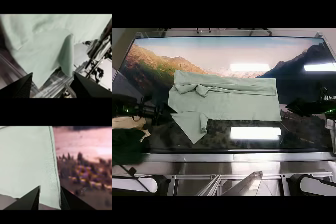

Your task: Fold the shirts.

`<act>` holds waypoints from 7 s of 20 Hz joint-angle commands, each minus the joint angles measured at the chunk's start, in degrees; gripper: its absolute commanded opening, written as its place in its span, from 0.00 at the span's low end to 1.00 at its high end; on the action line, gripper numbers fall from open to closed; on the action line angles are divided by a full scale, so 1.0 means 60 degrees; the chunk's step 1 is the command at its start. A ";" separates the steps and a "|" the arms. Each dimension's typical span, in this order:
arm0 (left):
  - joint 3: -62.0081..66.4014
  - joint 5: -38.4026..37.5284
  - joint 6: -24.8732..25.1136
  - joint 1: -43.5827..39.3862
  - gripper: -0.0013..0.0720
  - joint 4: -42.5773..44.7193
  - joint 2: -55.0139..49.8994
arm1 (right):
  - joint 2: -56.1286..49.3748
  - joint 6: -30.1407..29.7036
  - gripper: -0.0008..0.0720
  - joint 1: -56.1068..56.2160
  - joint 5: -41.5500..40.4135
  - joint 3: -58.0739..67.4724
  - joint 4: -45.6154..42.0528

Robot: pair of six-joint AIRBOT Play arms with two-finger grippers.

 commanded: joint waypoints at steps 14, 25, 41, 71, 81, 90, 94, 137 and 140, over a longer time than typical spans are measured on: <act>-0.3330 -0.5683 0.0710 -0.2983 0.70 -0.1596 0.1734 | 0.0248 -0.0871 0.42 -0.0055 0.0896 -0.0197 0.2058; -0.2419 -0.3009 0.1067 -0.1676 0.11 -0.0758 0.1497 | 0.0106 0.0790 0.57 -0.0914 0.1038 -0.0867 -0.0918; -0.2412 -0.2637 0.1308 -0.1275 0.11 -0.0754 0.1497 | -0.1705 -0.0481 0.03 0.0863 0.0353 -0.0849 0.2291; 0.5574 -0.0528 0.0543 -0.1169 0.04 -0.1490 -0.2670 | -0.1523 -0.4280 0.04 0.0780 -0.1523 -0.0820 0.7439; 0.7399 0.1308 0.0433 -0.1016 1.00 -0.1530 -0.4156 | -0.1832 -0.4615 0.45 0.0532 0.0255 -0.0637 0.6196; 0.8998 0.2758 -0.0739 -0.0911 0.97 -0.1530 -0.3967 | -0.1650 -0.1016 0.90 -0.1005 0.0011 0.0736 0.2670; 0.8976 0.2772 -0.0743 -0.1432 0.97 -0.1512 -0.3971 | -0.2561 -0.0525 0.89 -0.0237 -0.0084 0.1078 0.2667; 0.4189 0.0991 -0.0262 -0.3355 0.03 0.1213 0.2852 | -0.3151 0.0273 0.03 0.9034 -0.3173 0.6091 0.4546; 0.2386 0.0470 0.0186 -0.2863 0.04 0.1158 0.3814 | -0.5115 0.0310 0.49 0.9653 -0.2922 0.7712 0.5009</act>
